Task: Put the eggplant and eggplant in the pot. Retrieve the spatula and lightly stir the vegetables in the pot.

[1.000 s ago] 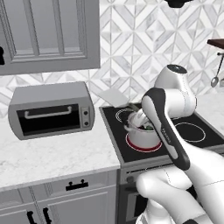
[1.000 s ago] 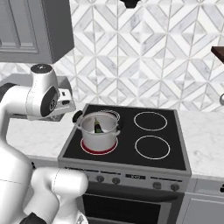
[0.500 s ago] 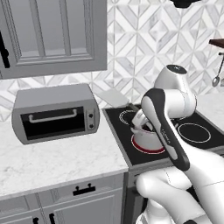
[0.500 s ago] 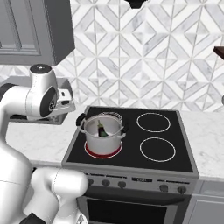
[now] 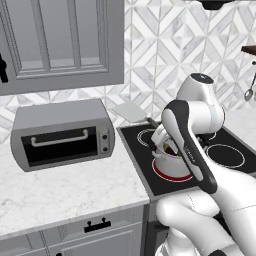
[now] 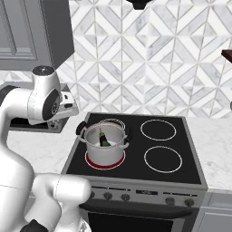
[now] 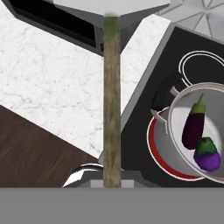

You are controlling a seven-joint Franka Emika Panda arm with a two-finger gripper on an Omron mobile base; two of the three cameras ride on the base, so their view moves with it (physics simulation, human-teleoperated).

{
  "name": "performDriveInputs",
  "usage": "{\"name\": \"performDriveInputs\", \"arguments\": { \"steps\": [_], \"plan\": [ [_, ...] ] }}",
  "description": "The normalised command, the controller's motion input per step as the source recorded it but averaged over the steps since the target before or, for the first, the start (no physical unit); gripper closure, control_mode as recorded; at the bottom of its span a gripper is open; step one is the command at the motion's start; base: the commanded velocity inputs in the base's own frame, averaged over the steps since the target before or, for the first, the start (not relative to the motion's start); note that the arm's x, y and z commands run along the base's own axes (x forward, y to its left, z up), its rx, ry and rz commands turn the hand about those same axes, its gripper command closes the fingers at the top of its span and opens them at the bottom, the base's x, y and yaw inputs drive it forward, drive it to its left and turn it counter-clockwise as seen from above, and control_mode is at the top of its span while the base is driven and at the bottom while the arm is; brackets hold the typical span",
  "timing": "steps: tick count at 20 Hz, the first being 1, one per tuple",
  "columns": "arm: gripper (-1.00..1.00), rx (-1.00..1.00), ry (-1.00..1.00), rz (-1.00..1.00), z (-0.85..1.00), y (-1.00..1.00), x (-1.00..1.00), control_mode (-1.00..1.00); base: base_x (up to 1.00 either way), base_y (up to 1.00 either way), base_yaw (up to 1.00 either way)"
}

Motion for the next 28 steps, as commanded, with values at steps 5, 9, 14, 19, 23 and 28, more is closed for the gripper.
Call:
{"name": "performDriveInputs", "arguments": {
  "steps": [5,9,14,19,23,28],
  "plan": [
    [1.0,0.0,0.0,0.0,0.0,0.0,0.0,1.0,0.39,0.11,-0.05],
    [1.0,0.0,0.0,0.0,0.0,0.0,0.0,1.0,0.11,0.02,-0.02],
    [1.0,-0.01,0.0,0.0,0.0,0.01,0.0,-1.0,0.0,0.0,0.0],
    [1.0,0.0,0.0,0.0,0.07,-0.05,0.0,-1.0,0.0,0.0,0.0],
    [1.0,0.0,0.02,-0.01,0.13,-0.23,0.0,-1.0,0.0,0.0,0.0],
    [1.0,0.0,0.04,0.0,0.11,-0.4,0.0,-1.0,0.0,0.0,0.0]
  ]
}}
